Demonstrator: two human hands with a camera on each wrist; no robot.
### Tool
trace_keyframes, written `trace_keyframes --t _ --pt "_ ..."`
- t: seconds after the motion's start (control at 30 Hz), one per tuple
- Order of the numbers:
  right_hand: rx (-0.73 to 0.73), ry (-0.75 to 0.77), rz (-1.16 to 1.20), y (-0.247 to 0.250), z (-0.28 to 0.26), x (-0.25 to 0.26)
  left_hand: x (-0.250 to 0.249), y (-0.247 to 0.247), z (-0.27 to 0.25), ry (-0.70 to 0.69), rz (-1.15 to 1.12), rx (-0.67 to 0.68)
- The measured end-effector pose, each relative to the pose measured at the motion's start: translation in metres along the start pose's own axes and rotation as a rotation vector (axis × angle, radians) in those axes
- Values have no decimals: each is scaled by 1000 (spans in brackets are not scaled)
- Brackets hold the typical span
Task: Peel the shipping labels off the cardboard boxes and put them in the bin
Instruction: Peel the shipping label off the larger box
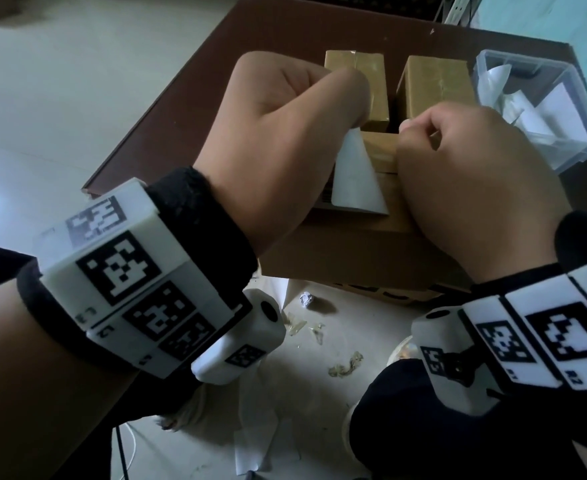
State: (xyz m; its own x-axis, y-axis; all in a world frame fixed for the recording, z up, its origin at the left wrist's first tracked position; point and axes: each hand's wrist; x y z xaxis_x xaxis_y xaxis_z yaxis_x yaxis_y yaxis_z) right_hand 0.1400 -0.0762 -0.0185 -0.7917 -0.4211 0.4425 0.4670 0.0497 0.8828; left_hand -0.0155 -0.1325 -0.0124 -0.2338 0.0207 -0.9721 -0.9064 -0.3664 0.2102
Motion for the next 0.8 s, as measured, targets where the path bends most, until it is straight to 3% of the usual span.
trace_keyframes --t 0.57,0.73,0.8 --pt "-13 -11 -5 0 -2 4 -7 2 -9 -21 -130 59" --pt "16 39 -206 5 -2 18 -9 1 -10 -33 -155 53" --pt "64 36 -158 6 3 22 -10 1 -10 -22 -158 38"
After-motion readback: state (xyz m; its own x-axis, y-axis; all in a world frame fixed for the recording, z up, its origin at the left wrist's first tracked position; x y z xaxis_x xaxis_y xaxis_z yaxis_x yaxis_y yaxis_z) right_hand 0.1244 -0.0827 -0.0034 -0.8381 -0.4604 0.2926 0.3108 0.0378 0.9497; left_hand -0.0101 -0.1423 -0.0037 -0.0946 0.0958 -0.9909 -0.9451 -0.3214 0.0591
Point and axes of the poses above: each hand's wrist, its own z-axis towards the middle knuckle, its own y-axis out of the back of the hand, x = y × z, and after that the axes turned 7 degrees about y, right-handed
